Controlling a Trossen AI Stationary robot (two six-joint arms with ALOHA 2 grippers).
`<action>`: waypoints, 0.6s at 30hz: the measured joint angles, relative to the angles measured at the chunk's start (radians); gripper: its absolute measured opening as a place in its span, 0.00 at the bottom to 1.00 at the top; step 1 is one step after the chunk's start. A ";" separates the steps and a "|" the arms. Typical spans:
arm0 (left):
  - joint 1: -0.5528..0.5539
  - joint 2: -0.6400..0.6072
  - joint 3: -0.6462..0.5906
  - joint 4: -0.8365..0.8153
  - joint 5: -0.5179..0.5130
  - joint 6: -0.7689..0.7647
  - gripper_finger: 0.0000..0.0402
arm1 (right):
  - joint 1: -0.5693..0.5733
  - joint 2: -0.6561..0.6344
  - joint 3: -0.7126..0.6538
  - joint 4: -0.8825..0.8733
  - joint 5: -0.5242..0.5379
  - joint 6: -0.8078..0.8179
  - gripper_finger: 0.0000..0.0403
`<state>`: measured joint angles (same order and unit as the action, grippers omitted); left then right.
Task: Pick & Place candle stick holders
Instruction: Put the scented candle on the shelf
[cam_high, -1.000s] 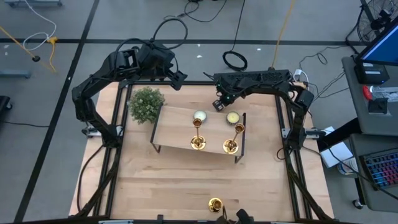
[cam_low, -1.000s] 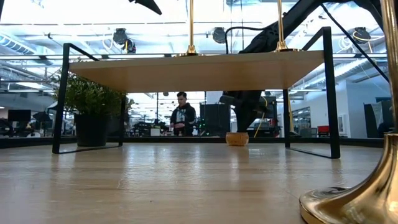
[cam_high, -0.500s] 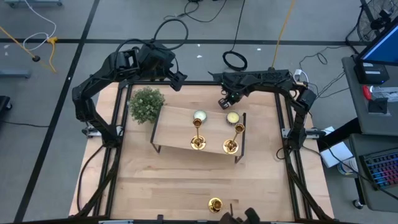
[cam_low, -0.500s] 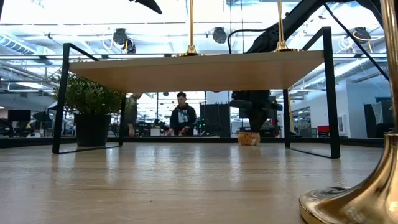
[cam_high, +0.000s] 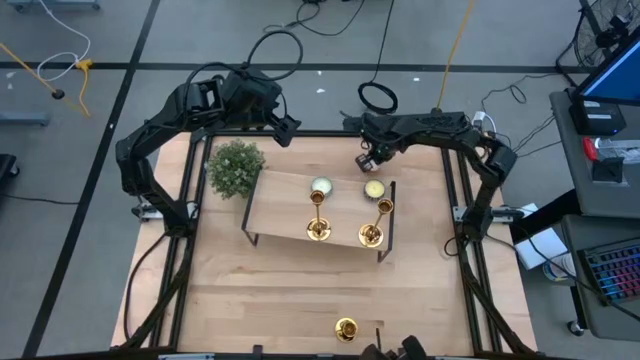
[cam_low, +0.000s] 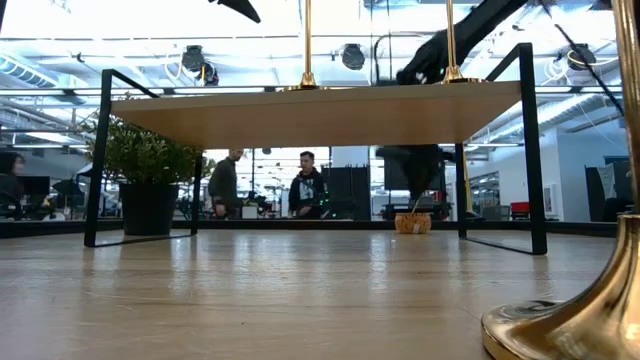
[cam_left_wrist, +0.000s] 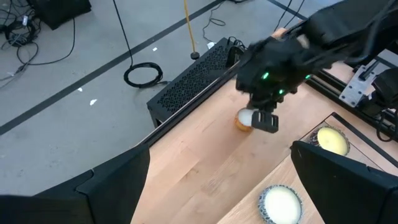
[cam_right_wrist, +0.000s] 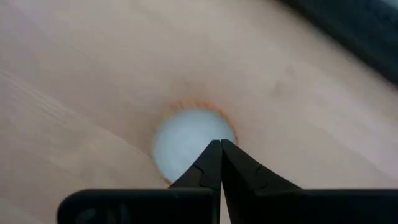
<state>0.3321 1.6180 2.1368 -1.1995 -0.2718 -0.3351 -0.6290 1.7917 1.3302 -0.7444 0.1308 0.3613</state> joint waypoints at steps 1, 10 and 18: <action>0.000 0.000 0.000 0.000 0.000 0.000 0.99 | 0.000 -0.019 0.001 0.022 0.000 0.006 0.00; -0.001 0.000 0.000 0.000 -0.002 0.013 0.99 | -0.023 -0.070 0.000 0.169 -0.226 0.068 0.00; -0.001 0.000 0.000 0.000 -0.019 0.018 0.99 | -0.003 0.047 -0.001 0.168 -0.285 0.047 0.00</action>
<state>0.3313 1.6180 2.1368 -1.1995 -0.2909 -0.3168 -0.6316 1.8385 1.3296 -0.5765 -0.1542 0.4080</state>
